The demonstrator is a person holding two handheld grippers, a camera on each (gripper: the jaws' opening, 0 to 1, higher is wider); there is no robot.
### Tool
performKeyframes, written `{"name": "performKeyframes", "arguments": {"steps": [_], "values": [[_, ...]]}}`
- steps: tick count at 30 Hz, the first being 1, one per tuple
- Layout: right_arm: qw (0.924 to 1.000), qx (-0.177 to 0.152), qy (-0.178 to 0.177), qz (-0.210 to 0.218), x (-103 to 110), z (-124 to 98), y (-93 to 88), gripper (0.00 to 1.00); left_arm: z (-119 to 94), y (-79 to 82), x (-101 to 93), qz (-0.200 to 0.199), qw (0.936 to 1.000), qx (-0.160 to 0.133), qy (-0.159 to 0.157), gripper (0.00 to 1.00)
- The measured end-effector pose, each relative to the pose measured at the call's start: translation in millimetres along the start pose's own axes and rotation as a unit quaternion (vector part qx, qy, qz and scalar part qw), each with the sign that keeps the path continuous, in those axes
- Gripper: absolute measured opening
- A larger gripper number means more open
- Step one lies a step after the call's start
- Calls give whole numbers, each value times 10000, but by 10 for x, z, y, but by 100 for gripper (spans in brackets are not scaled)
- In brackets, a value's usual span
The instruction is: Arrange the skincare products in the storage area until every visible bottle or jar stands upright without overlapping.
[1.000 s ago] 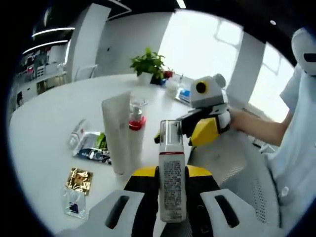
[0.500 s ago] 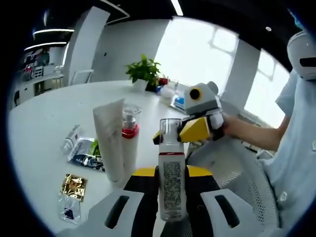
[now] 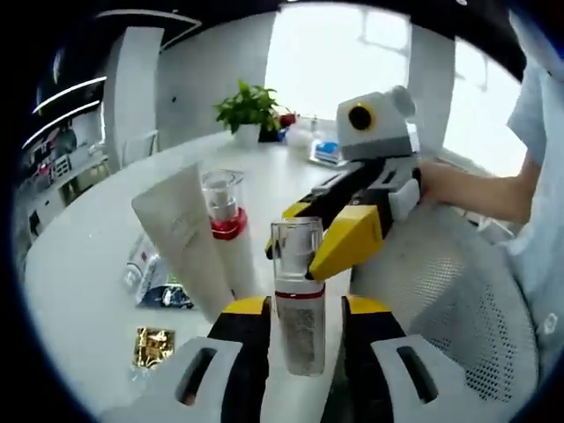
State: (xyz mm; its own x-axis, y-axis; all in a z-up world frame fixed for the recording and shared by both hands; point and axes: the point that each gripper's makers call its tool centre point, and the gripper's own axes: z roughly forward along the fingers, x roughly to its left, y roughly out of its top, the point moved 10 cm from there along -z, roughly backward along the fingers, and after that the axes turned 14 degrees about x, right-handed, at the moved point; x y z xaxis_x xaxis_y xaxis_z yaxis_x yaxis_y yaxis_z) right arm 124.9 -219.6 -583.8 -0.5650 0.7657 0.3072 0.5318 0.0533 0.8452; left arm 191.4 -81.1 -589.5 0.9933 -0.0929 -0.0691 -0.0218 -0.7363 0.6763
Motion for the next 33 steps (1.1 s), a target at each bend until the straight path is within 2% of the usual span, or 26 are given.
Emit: {"name": "performKeyframes", "arguments": {"steps": [2,4,13,17,20,23,28,33], "values": [[9990,105,-251,-342,-1,7,15,20,32,-9,9,3,9999,132,22,25],[9979,193,-380,-480,0,22,21,20,55,-29,35,-4,9997,217,62,25],[9916,559,-661,-963,-9,95,34,20,149,-99,108,119,9982,509,295,22],[9899,596,-683,-1094,-9,107,45,20,202,-106,132,223,9972,600,385,24],[9886,649,-714,-1153,-20,113,44,20,237,-82,141,202,9971,622,394,17],[9871,709,-764,-1216,-41,111,33,20,275,-72,156,240,9967,640,441,17],[9860,845,-837,-1169,-115,104,-7,20,356,-82,174,253,9968,621,425,16],[9835,1022,-932,-1167,-166,131,-19,21,448,-61,213,272,9963,722,385,16]]}}
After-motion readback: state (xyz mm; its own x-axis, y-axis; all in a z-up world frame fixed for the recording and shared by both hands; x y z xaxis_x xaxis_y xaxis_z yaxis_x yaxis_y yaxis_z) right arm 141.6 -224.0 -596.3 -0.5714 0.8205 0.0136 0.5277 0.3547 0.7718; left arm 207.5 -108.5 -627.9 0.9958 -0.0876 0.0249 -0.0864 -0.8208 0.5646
